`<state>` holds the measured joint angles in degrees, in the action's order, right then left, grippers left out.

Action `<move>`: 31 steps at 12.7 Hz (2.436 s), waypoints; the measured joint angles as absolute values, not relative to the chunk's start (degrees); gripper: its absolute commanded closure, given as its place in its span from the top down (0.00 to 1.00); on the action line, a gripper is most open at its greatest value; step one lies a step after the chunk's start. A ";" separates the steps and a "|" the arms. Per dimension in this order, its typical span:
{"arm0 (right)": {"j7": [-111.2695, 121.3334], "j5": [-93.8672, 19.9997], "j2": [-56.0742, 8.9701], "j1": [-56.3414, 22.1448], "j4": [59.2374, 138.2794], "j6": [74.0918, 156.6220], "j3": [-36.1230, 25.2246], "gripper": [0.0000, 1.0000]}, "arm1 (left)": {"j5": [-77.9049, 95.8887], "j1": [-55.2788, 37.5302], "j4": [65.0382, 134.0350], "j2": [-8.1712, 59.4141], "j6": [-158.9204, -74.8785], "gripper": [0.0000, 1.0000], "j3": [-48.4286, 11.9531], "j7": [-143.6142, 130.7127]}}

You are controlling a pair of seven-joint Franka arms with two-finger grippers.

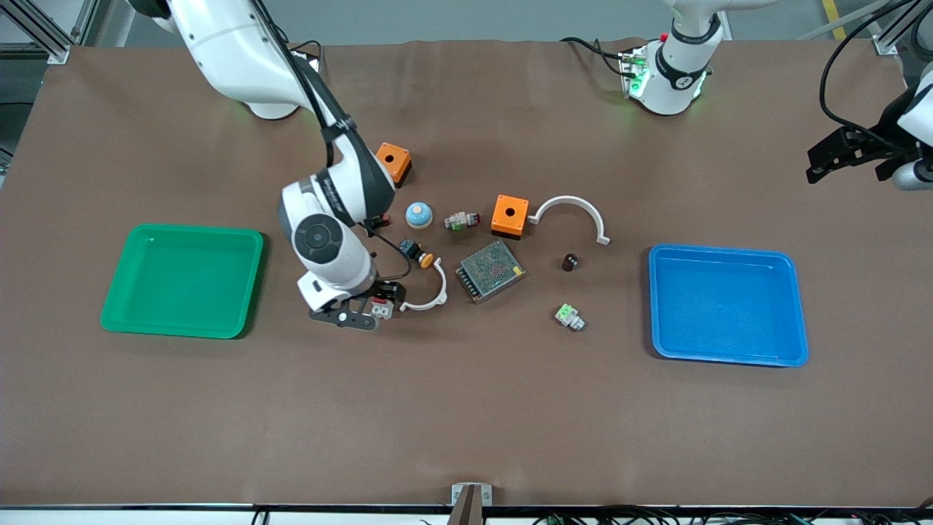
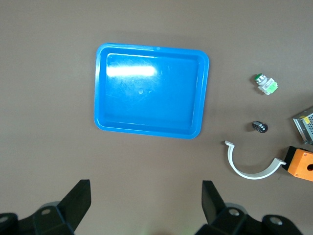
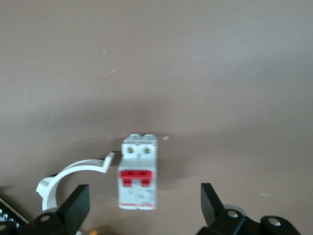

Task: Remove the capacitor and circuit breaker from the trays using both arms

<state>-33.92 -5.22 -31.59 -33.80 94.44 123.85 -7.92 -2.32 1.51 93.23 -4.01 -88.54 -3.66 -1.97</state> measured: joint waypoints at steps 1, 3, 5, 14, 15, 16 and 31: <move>-31.55 -4.87 -29.02 -33.69 94.07 120.42 -9.41 1.00 | -2.32 1.50 93.32 -4.01 -88.54 1.00 -3.77 -1.97; -25.41 -4.75 -22.96 -32.02 93.58 111.75 -12.33 1.00 | -2.32 1.50 93.75 -4.00 -88.51 1.00 -3.97 -1.97; -21.17 -4.54 -16.87 -27.55 92.75 101.75 -13.39 1.00 | -2.32 1.49 94.19 -4.01 -88.34 1.00 -4.89 -1.97; 1.78 -1.38 -10.44 -15.29 79.94 82.73 -14.10 1.00 | 0.24 1.45 94.27 -4.29 -86.62 1.00 -6.72 -3.40; 3.60 -1.33 -10.35 -14.25 78.78 82.42 -14.40 1.00 | 0.25 1.45 94.25 -4.33 -86.51 1.00 -6.84 -3.57; 4.38 -1.21 -10.11 -13.59 77.99 82.19 -14.76 1.00 | 0.25 1.45 94.21 -4.38 -86.30 1.00 -7.10 -3.71; 4.77 -0.73 1.72 -11.62 88.26 90.00 -16.96 1.00 | 0.25 1.45 93.11 -5.10 -84.68 1.00 -7.81 -4.09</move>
